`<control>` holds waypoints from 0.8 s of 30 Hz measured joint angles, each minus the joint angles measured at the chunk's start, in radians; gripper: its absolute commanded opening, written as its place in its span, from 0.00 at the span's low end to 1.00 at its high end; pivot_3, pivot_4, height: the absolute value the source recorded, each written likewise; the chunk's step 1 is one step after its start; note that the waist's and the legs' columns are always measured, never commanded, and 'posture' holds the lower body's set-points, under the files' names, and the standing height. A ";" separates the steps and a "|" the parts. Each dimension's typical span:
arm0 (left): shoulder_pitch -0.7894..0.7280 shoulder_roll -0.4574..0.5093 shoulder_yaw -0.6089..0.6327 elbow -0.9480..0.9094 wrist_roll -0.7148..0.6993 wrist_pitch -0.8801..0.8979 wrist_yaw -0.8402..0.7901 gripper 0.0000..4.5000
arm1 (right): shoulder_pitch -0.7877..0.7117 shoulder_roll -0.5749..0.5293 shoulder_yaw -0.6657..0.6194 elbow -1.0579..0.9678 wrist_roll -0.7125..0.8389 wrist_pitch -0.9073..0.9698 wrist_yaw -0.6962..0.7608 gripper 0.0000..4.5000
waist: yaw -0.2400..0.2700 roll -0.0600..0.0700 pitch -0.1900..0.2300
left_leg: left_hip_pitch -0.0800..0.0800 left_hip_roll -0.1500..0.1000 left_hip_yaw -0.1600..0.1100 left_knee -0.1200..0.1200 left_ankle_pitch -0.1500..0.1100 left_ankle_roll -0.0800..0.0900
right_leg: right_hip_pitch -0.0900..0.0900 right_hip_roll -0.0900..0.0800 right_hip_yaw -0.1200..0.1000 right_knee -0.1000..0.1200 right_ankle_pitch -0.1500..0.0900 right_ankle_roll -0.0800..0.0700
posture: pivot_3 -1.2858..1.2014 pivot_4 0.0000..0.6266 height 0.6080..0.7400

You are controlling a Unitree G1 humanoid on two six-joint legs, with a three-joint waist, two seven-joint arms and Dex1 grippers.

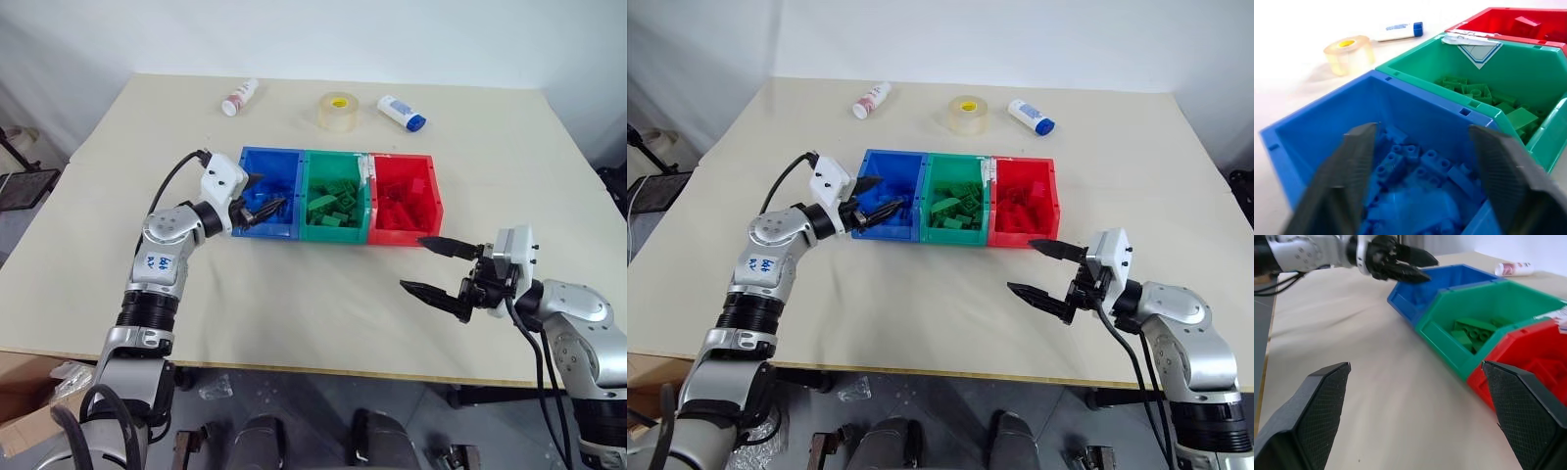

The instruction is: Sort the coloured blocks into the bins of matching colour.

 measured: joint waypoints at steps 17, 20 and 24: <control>0.401 0.203 0.195 -0.443 -0.220 0.199 -0.160 0.99 | -0.188 -0.050 0.049 0.240 -0.056 -0.023 0.152 1.00 | -0.044 0.000 0.000 | 0.002 0.001 0.001 -0.001 0.000 0.000 | 0.000 0.000 0.002 0.001 0.000 0.000 | 0.52 0.24 1.00; 0.553 0.241 0.250 -0.519 -0.260 0.195 -0.205 0.99 | -0.230 -0.069 0.063 0.321 -0.092 -0.046 0.191 1.00 | -0.045 0.000 0.000 | 0.002 0.001 0.002 -0.001 0.000 0.000 | 0.000 0.000 0.002 0.001 0.000 0.000 | 0.52 0.24 1.00; 0.665 0.251 0.312 -0.523 -0.268 0.178 -0.225 0.99 | -0.248 -0.091 0.063 0.390 -0.121 -0.064 0.227 1.00 | -0.041 0.000 0.000 | 0.001 0.001 0.002 -0.001 0.000 0.000 | -0.001 0.000 0.002 0.001 0.000 0.000 | 0.52 0.24 1.00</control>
